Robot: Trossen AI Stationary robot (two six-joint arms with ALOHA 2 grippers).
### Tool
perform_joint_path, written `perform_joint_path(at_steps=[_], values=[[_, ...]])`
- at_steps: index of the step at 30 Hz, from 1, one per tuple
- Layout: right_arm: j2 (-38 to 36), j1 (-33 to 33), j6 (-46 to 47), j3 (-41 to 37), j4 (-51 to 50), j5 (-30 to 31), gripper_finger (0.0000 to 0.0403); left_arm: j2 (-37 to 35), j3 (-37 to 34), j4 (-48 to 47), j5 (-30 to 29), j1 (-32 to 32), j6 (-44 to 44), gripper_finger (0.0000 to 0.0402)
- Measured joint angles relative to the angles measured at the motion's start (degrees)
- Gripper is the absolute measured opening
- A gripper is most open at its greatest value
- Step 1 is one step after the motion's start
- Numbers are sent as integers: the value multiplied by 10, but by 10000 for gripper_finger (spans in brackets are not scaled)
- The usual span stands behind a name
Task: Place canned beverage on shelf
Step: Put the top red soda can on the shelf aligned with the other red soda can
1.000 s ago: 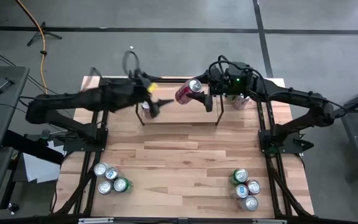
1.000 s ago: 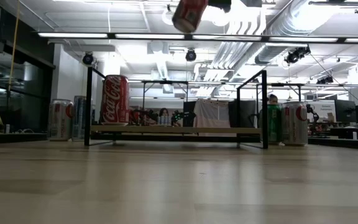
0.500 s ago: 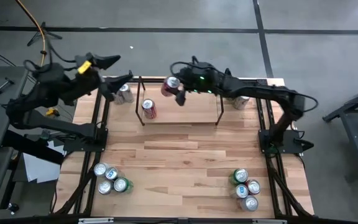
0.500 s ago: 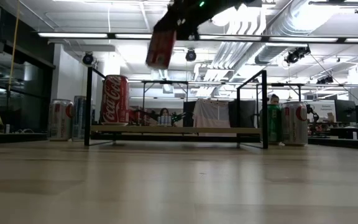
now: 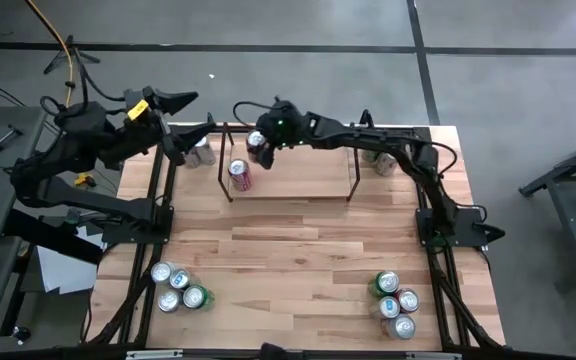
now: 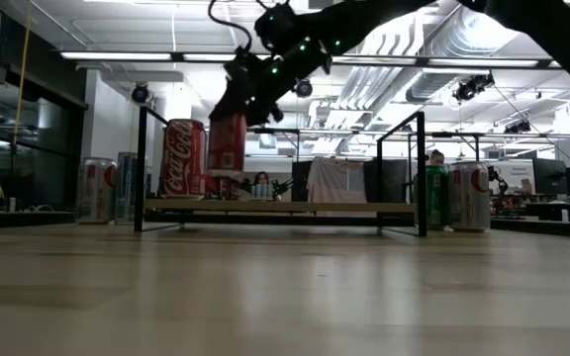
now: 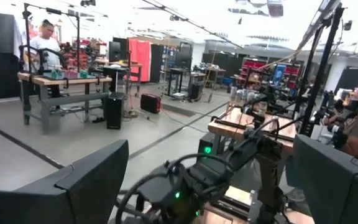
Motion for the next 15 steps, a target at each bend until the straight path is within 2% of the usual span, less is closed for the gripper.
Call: perform_joint_path(at_steps=[7, 15], values=[[27, 0, 17, -1, -15, 2, 285, 3, 0, 0, 0, 0, 0, 367], [25, 1, -14, -1, -26, -14, 285, 3, 0, 3, 0, 0, 0, 367]])
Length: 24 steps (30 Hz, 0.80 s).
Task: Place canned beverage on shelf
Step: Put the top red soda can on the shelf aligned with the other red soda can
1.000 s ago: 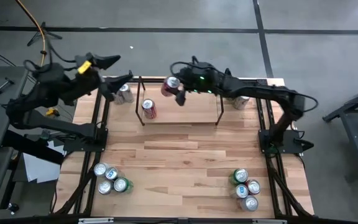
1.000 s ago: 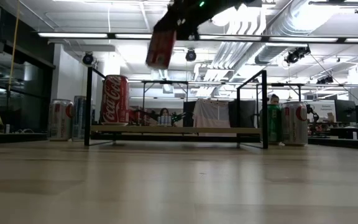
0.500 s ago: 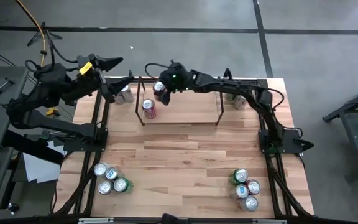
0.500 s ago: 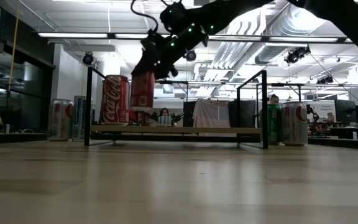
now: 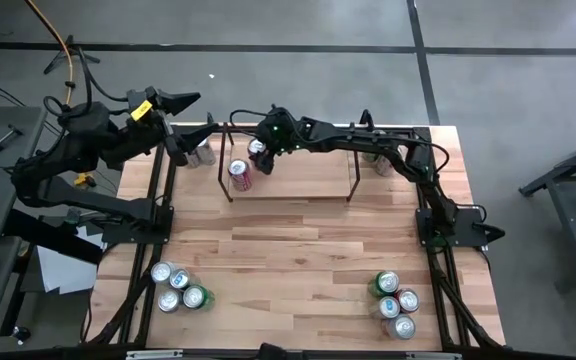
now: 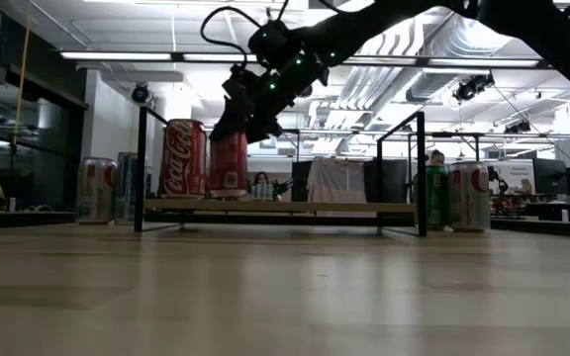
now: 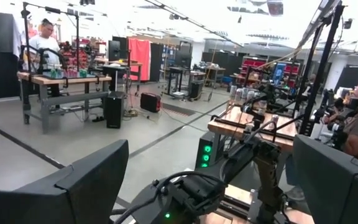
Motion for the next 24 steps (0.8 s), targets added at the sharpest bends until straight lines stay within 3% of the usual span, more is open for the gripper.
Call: perform_joint_path(at_steps=[3, 9, 24], values=[[0, 0, -7, 0, -8, -7, 289, 0, 0, 0, 0, 0, 0, 367], [-2, 0, -34, 0, -16, -14, 342, 0, 0, 0, 0, 0, -11, 367], [-33, -26, -59, 1, -14, -27, 352, 0, 0, 0, 0, 0, -10, 367]])
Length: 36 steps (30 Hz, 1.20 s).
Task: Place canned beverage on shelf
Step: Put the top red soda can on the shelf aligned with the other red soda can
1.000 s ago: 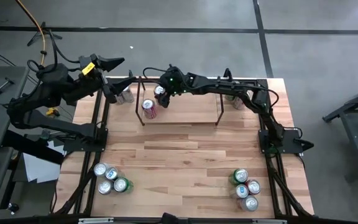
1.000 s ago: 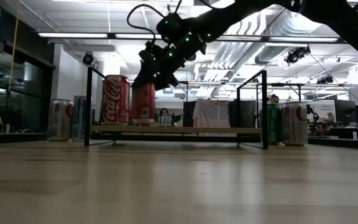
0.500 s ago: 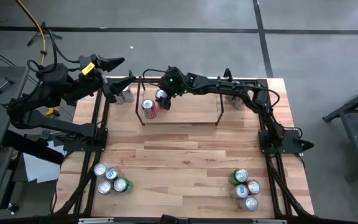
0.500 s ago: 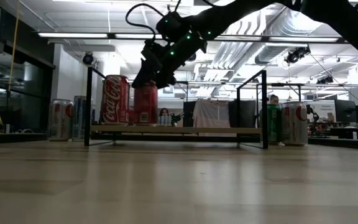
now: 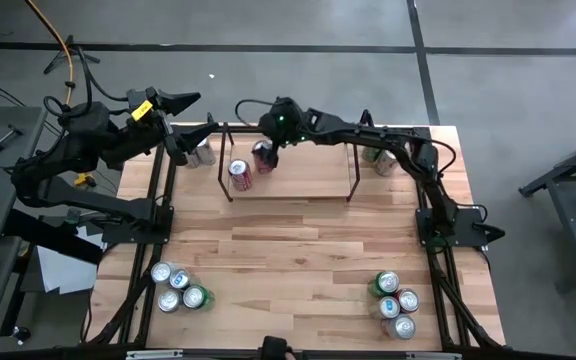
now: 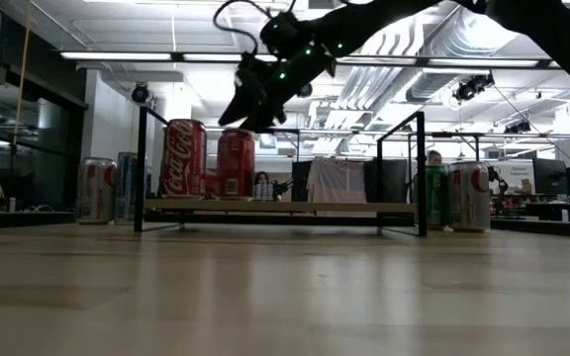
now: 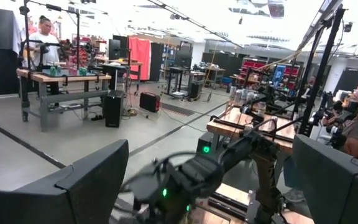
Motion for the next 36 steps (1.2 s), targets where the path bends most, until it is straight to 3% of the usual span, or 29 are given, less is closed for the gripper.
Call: perform_joint_path(at_steps=[12, 20, 27, 31, 36], values=[[-49, -6, 123, 0, -41, -66, 353, 0, 0, 0, 0, 0, 10, 367], [-52, 70, 76, -2, -108, 51, 353, -2, 0, 0, 0, 0, 16, 367], [-54, 83, 92, -2, -140, 128, 353, -9, 0, 0, 0, 0, 29, 367], [-101, 83, 107, -91, -107, 142, 353, -16, 0, 1, 0, 0, 37, 367], [-213, 92, 222, -283, 79, 176, 353, -26, 0, 1, -4, 0, 38, 367]])
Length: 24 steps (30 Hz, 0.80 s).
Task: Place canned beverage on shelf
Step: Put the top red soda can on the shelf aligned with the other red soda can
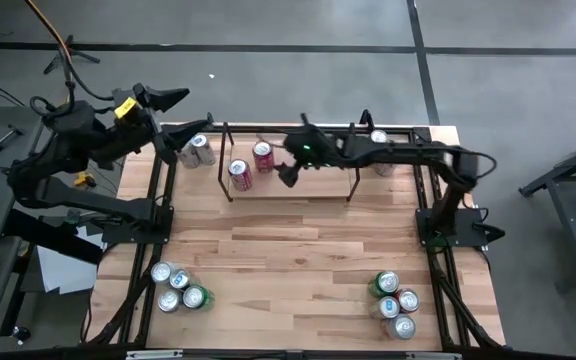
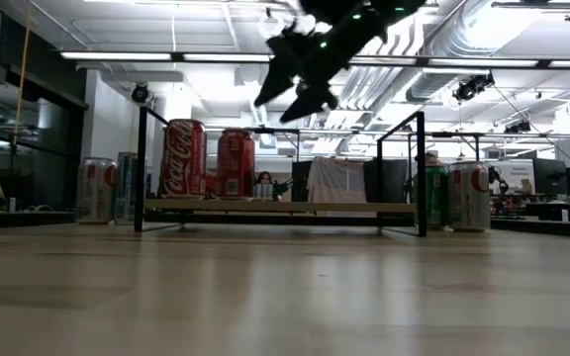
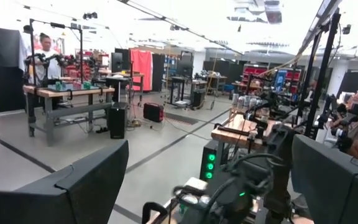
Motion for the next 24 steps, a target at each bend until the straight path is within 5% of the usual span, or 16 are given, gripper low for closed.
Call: perform_joint_path(at_steps=[5, 11, 24], values=[[-6, 43, 79, -50, 121, 134, 353, -3, 0, 0, -2, 0, -2, 367], [86, 60, 107, 31, 110, 253, 353, 1, 0, 0, -3, 0, -10, 367], [192, 46, 182, 171, 29, 260, 353, 2, 0, 1, -6, 0, -11, 367]])
